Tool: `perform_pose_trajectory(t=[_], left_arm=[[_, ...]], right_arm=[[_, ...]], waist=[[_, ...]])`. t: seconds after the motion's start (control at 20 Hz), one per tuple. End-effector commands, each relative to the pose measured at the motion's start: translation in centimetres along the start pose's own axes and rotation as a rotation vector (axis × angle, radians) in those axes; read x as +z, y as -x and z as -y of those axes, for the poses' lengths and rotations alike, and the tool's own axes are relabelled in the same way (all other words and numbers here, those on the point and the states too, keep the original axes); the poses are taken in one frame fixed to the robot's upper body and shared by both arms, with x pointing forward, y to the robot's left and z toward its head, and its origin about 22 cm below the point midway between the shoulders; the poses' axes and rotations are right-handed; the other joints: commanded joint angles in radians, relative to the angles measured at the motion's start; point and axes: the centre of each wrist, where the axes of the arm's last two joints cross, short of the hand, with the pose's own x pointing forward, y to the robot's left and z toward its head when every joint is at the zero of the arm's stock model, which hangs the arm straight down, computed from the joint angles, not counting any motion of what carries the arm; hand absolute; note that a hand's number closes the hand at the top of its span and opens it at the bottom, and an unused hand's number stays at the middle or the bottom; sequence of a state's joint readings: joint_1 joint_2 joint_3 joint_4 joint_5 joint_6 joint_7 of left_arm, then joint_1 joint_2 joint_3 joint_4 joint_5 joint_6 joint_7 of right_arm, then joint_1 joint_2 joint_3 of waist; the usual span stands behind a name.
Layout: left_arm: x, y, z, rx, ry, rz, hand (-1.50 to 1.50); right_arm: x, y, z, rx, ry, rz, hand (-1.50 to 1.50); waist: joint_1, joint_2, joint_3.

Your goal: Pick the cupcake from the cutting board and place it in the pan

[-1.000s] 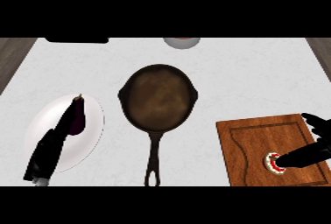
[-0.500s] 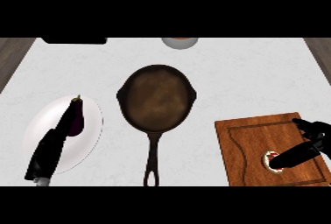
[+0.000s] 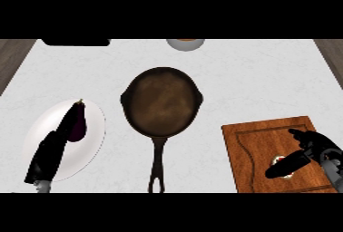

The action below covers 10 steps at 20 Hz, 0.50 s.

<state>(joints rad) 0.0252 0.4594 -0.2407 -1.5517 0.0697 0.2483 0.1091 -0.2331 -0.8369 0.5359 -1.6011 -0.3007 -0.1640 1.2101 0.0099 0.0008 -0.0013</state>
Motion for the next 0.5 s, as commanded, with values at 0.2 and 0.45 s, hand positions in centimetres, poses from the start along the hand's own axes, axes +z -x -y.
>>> perform_pose_trajectory(t=[0.2,0.45], left_arm=[[1.0,-0.4,0.4,0.02,0.002,0.001,0.0],[1.2,0.7,1.3,0.025,-0.002,-0.004,0.0]], right_arm=[[-1.5,-0.8,-0.5,-0.028,-0.003,-0.183,-1.5],[-2.2,0.0,-2.8,-0.019,-0.021,-0.19,-1.5]], waist=[[0.001,-0.001,0.001],[-0.004,-0.001,0.001]])
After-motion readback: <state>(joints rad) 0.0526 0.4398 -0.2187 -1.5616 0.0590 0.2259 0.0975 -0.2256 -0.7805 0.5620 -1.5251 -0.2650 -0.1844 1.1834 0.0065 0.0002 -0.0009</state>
